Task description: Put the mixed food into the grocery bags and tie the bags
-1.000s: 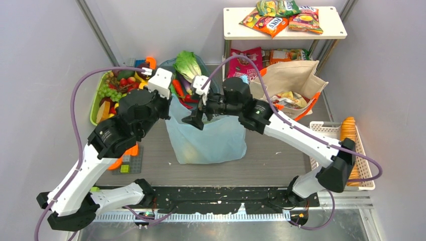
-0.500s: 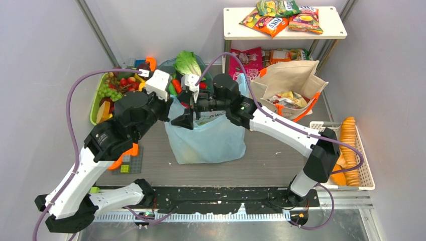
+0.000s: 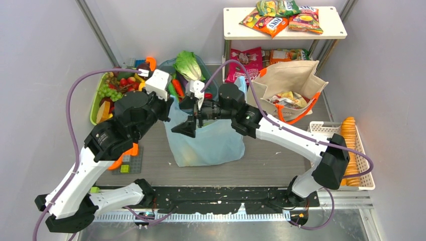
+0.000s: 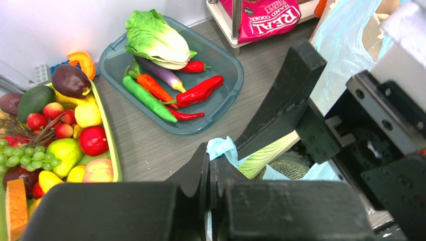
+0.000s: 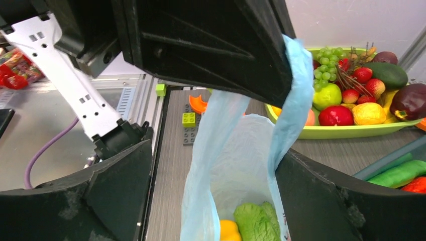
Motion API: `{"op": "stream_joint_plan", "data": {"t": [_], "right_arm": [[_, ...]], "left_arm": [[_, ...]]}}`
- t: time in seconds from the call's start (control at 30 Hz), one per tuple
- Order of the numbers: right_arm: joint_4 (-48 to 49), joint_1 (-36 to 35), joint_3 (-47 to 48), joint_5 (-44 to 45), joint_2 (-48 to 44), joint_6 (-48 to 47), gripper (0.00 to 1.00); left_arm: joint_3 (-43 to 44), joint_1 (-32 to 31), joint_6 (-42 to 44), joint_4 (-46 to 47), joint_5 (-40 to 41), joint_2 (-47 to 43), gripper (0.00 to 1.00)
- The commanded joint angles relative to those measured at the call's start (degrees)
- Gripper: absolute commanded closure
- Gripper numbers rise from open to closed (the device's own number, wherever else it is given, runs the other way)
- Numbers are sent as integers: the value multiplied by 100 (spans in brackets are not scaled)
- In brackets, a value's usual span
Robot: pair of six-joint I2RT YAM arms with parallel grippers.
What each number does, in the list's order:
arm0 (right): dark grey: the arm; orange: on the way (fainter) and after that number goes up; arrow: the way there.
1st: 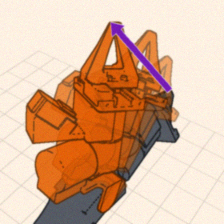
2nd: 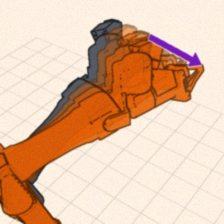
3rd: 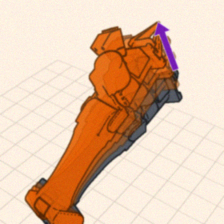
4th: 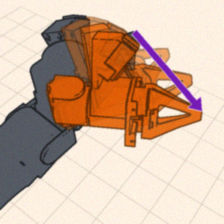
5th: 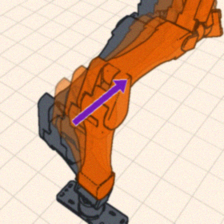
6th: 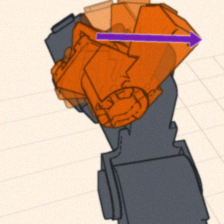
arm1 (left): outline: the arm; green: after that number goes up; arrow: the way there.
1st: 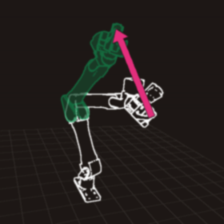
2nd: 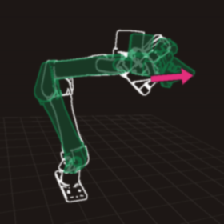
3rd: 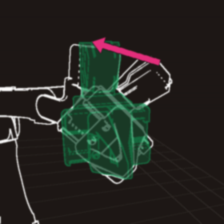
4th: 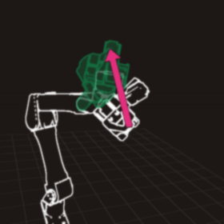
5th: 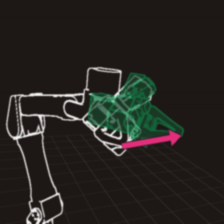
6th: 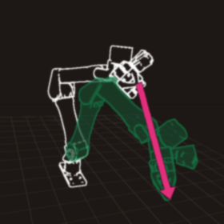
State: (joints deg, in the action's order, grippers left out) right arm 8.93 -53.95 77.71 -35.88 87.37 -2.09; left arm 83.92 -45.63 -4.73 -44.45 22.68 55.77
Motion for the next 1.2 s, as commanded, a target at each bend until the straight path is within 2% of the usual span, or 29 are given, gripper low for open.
{"op": "stream_joint_plan", "data": {"t": [0.0,0.2,0.4,0.43,0.47,0.5,0.57,0.63,0.7,0.77,0.87,1.17], "right_arm": [[249,-372,87,994,23,-128,2],[509,-731,21,1612,223,-147,2],[852,-807,-83,1588,300,158,34],[840,-805,-64,1604,316,183,44],[822,-804,-9,1670,346,200,49],[786,-804,26,1689,362,266,64],[703,-801,144,1718,371,327,81],[661,-797,147,1650,331,306,92],[622,-765,105,1632,272,300,95],[623,-706,18,1581,213,393,95],[669,-620,-138,1608,106,549,95],[509,-466,-159,1495,-53,660,95]], "left_arm": [[78,31,-221,309,-61,-66,100],[120,36,-326,268,119,20,100],[147,36,-525,297,83,14,100],[143,36,-547,307,61,9,100],[135,36,-555,306,26,-2,100],[128,36,-563,304,-12,-16,100],[70,36,-572,305,-68,-81,99],[-60,41,-577,305,-79,-199,87],[-299,45,-654,314,-134,-381,51],[-605,46,-757,386,-215,-649,21],[-1023,54,-797,472,-270,-1233,2],[-2023,67,-762,242,-262,-2432,1]]}}
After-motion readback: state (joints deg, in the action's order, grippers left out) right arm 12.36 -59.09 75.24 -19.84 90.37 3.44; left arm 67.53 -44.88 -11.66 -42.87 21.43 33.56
